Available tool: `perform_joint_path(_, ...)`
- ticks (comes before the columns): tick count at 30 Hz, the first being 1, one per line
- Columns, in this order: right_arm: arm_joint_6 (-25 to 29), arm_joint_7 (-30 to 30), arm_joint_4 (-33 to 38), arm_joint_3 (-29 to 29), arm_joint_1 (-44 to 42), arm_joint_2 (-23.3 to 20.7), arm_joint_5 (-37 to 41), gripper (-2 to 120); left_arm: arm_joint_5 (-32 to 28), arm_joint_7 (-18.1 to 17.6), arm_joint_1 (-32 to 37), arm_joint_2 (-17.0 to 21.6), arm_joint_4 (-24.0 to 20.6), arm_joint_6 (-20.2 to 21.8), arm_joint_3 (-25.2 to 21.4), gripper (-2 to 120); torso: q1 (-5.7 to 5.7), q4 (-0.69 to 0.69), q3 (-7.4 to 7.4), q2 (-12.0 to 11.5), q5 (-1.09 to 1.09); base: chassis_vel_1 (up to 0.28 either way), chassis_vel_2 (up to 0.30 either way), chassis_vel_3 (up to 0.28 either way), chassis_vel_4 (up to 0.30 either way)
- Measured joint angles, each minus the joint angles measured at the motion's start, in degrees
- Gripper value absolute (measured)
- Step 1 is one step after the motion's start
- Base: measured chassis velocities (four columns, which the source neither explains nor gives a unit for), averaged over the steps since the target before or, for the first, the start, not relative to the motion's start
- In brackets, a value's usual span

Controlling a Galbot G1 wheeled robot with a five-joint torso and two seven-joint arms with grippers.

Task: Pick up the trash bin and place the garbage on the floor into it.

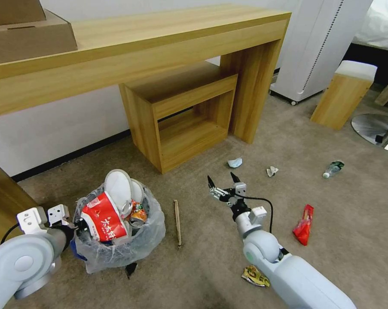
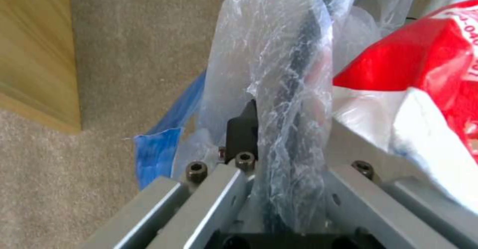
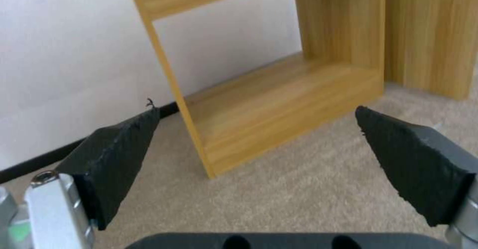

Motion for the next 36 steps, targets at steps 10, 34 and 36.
perform_joint_path(10,-23.47,15.16,-6.22,-1.83,8.04,5.78,12.97,100,1.08,-0.04,0.53,-1.17,0.22,-0.04,-0.06,0,0.00,-0.01,0.01,0.00,-0.01,0.000,0.000,0.000,0.000)
perform_joint_path(34,-41.06,10.59,-25.22,-6.10,16.75,19.57,14.10,100,5.01,0.84,0.48,-3.57,2.98,0.11,1.48,0,0.00,-0.01,0.01,0.00,-0.01,0.000,0.000,0.000,0.000)
perform_joint_path(36,-40.65,9.67,-27.02,-6.71,16.62,20.44,12.93,100,5.16,0.84,0.53,-3.70,2.96,0.11,1.50,0,0.00,0.00,0.01,0.00,-0.01,0.000,0.000,0.000,0.000)
